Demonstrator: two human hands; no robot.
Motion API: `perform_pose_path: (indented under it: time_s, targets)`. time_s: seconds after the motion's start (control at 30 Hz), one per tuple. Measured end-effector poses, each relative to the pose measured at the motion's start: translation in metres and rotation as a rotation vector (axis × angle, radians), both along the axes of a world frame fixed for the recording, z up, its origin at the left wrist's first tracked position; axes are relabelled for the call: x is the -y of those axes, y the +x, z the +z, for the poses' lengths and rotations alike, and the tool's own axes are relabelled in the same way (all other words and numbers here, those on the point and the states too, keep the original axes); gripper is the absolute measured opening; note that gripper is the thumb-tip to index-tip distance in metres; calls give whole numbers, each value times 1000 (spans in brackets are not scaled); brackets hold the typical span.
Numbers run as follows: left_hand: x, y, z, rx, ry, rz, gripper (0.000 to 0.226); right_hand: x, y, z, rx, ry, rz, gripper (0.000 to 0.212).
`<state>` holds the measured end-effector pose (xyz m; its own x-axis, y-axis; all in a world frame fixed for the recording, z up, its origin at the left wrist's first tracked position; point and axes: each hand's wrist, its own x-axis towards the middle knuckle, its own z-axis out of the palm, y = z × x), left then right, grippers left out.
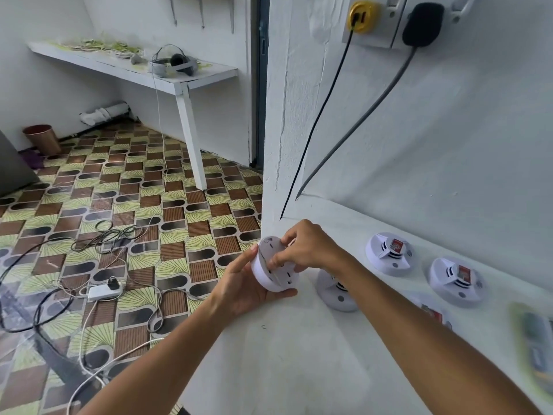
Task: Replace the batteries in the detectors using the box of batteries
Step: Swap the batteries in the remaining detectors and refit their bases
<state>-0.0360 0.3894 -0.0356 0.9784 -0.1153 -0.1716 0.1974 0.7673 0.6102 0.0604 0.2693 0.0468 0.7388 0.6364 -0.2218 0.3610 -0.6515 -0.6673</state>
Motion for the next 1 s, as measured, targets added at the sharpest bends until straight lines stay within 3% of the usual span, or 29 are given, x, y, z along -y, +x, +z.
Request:
perform_pose_path:
  time_s: [0.23,0.37,0.43,0.6,0.7,0.77,0.87,1.0]
  targets:
    - [2,-4,3,23,28,3,68,6,-14,-4,16,55,-54,40]
    - [2,-14,7,41,143,-42,68,26,-34,-12,63,130,-30,35]
    - [-1,-20,13,55,301,-85,71,37,-43,-17,-65,199,-16,34]
    - [0,-35,38,-45,799,-17,94,64,-66,-17,-820,492,-153,33]
    - [14,-42,51,-26,972,-9,61,74,-71,-23,-1131,660,-208,43]
    - [18,-47,51,-29,1010,42,53,79,-74,-31,-1206,728,-222,47]
    - [15,-57,39,-3,974,131,58,84,-79,-44,-1232,777,-237,46]
    - [19,-72,21,-5,884,219,50,93,-84,-59,-1270,857,-214,35]
